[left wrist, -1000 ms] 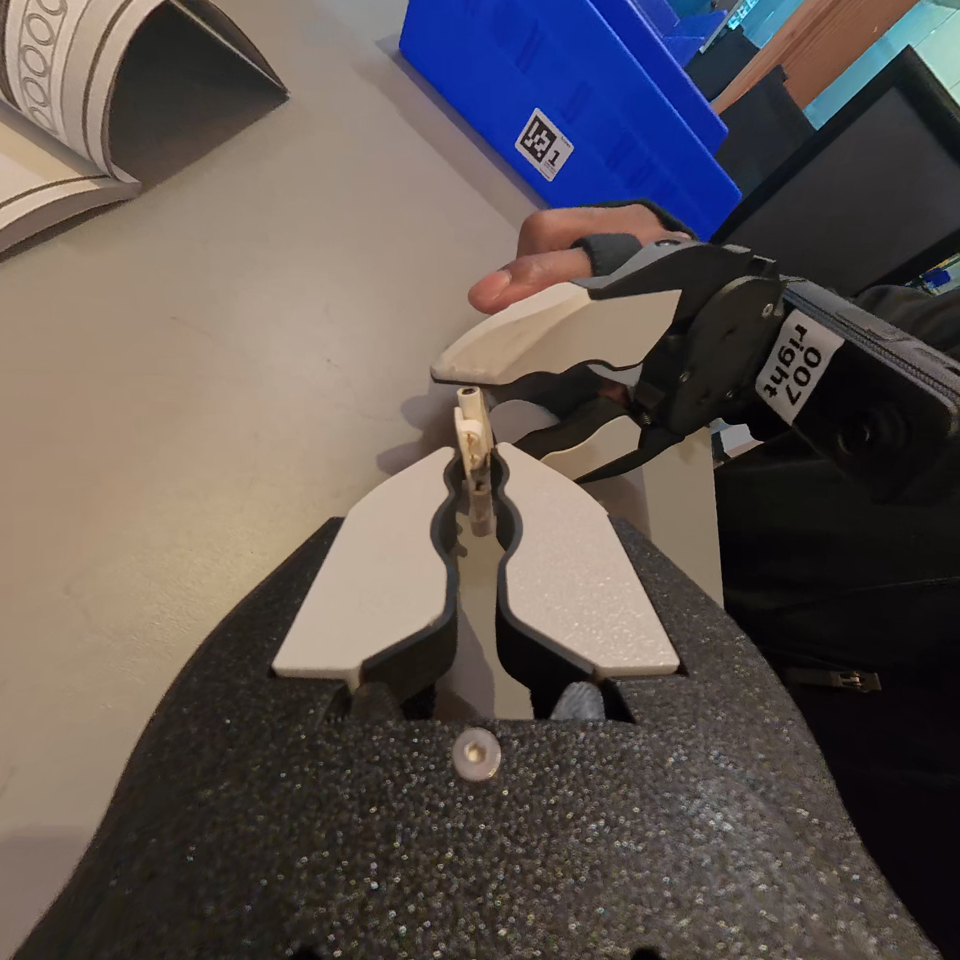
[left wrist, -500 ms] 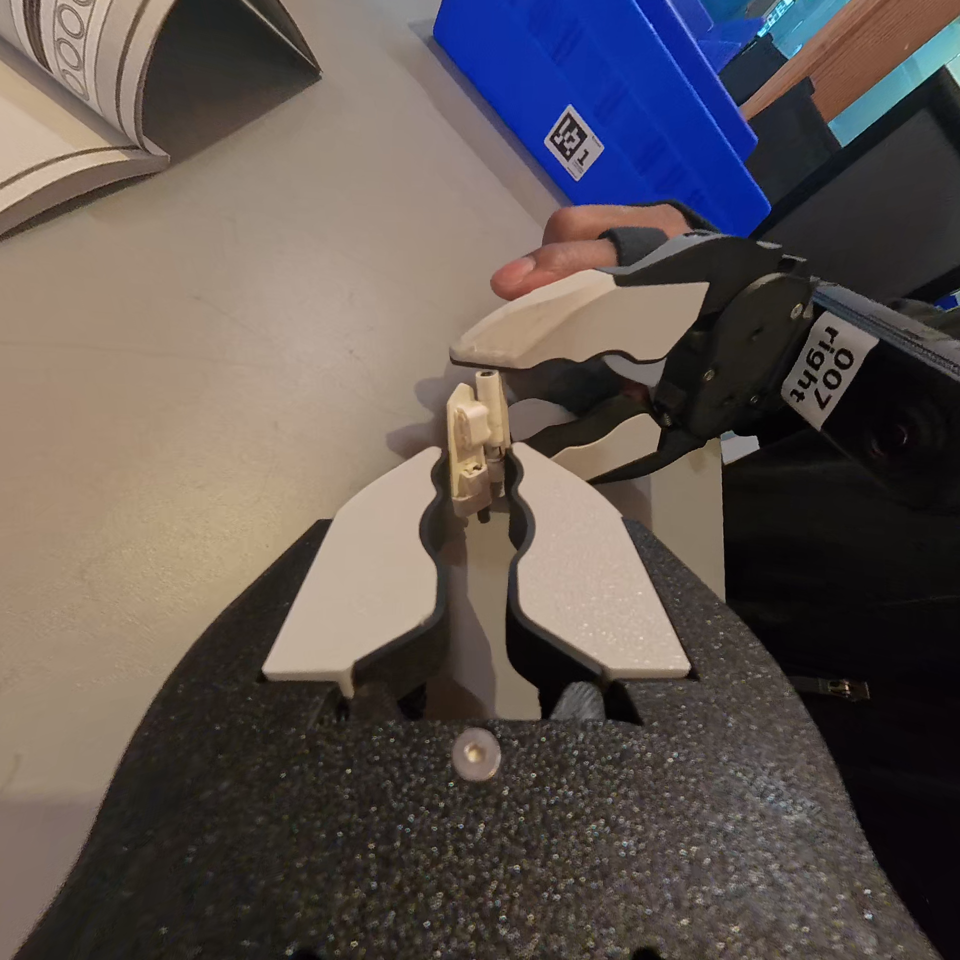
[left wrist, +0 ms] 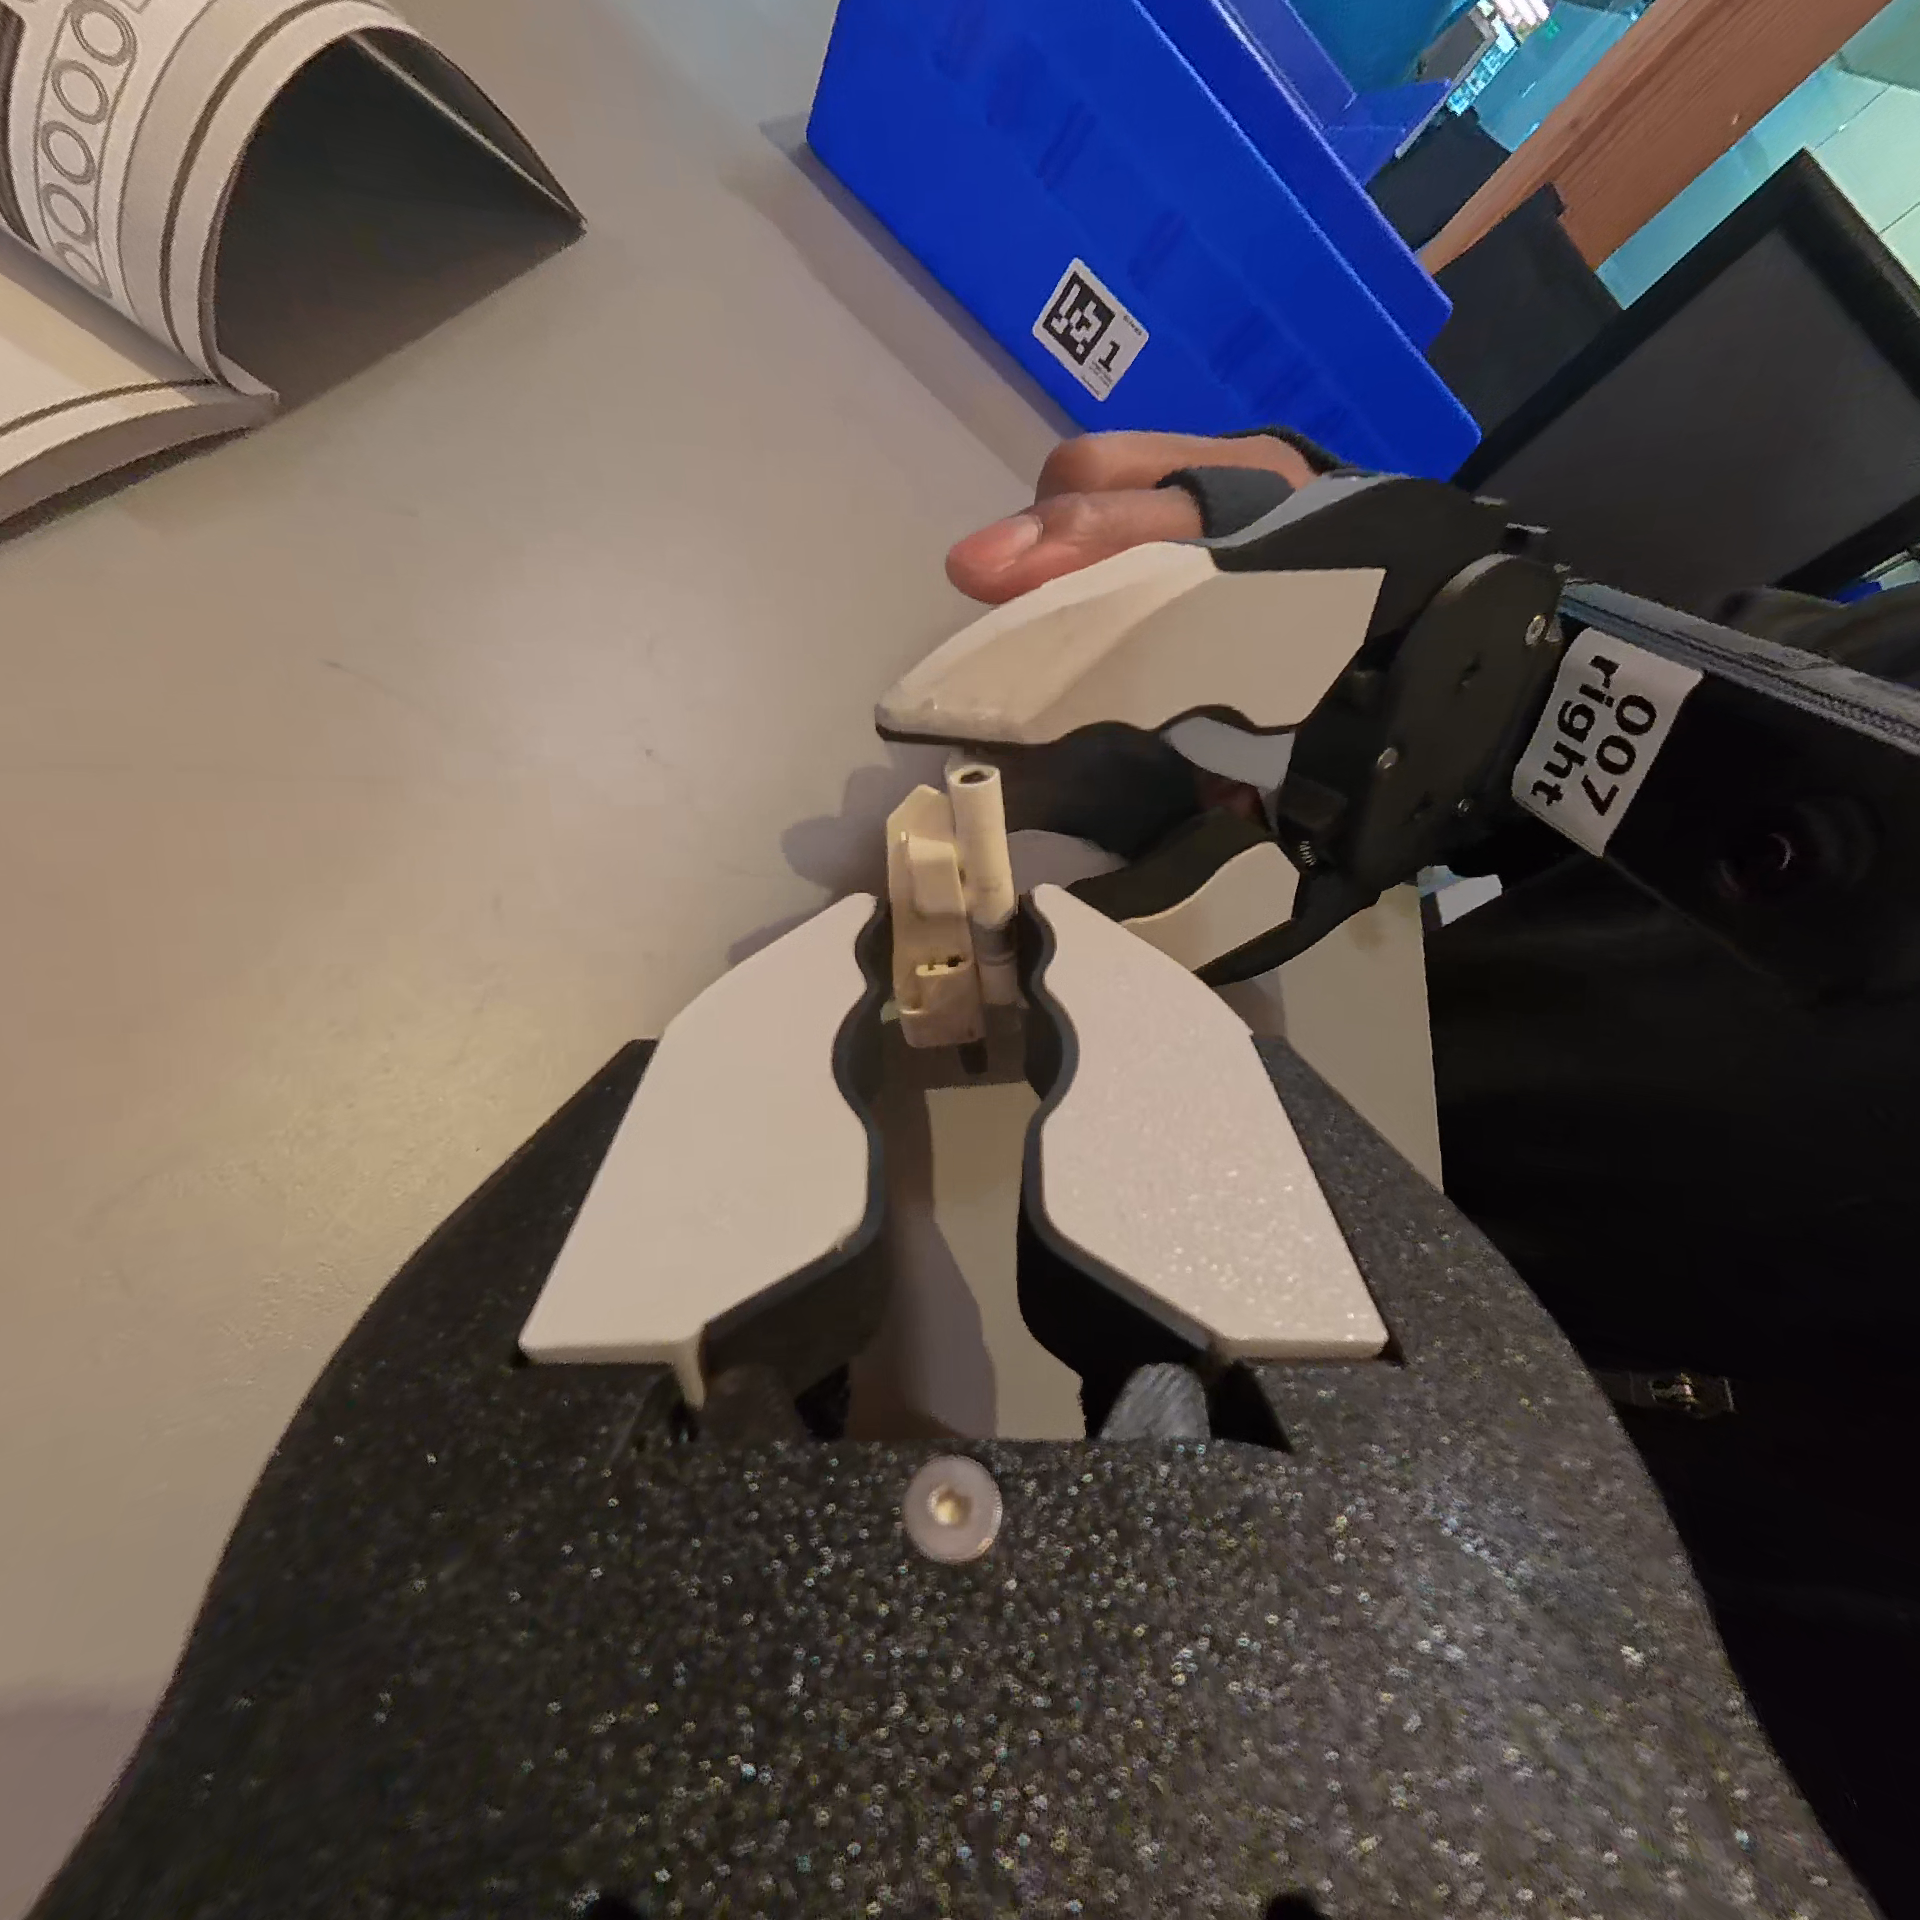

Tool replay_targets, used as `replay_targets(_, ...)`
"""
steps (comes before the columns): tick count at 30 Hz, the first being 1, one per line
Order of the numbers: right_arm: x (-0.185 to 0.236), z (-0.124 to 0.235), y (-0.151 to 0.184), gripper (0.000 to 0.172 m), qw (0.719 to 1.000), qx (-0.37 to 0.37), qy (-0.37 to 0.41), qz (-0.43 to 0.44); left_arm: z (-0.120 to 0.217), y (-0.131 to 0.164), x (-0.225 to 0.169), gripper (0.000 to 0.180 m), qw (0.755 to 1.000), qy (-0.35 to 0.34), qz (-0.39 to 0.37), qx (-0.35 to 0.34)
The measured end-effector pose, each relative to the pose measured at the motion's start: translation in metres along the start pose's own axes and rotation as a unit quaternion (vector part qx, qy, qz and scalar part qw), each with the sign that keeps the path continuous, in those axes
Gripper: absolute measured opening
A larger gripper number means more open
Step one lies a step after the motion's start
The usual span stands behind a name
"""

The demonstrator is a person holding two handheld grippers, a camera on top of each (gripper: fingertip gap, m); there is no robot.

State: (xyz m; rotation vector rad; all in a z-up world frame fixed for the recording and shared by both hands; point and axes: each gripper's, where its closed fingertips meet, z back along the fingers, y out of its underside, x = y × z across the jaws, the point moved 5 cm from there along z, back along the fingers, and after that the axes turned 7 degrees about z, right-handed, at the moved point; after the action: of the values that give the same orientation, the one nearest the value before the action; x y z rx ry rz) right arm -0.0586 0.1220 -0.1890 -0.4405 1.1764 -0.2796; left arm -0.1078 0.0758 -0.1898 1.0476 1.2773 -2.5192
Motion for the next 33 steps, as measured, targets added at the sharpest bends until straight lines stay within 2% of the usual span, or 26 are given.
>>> replay_targets(7,-0.014,0.002,0.008,0.055,0.998,-0.012,-0.003,-0.054,0.005,-0.003,0.003,0.023,1.000,-0.013,0.013,-0.025)
replay_targets(12,-0.047,0.001,0.044,0.055,0.991,0.048,0.033,-0.120,0.011,-0.004,0.008,0.023,0.999,-0.028,0.021,-0.038)
replay_targets(14,-0.061,-0.004,0.065,0.067,0.975,0.076,0.037,-0.206,0.014,-0.005,0.009,0.023,0.998,-0.033,0.021,-0.042)
replay_targets(16,-0.074,-0.011,0.079,0.084,0.943,0.084,0.042,-0.320,0.015,-0.005,0.010,0.023,0.998,-0.038,0.022,-0.045)
replay_targets(19,-0.093,-0.019,0.091,0.089,0.905,0.103,0.074,-0.406,0.015,-0.005,0.010,0.023,0.998,-0.039,0.021,-0.046)
replay_targets(23,-0.103,-0.041,0.097,0.089,0.901,0.155,0.097,-0.394,0.014,-0.004,0.009,0.023,0.998,-0.044,0.017,-0.045)
replay_targets(27,-0.098,-0.061,0.100,0.089,0.894,0.199,0.086,-0.392,0.015,-0.004,0.009,0.023,0.998,-0.046,0.014,-0.046)
replay_targets(33,-0.095,-0.066,0.112,0.070,0.886,0.238,0.107,-0.383,0.017,-0.002,0.010,0.023,0.998,-0.050,0.008,-0.042)
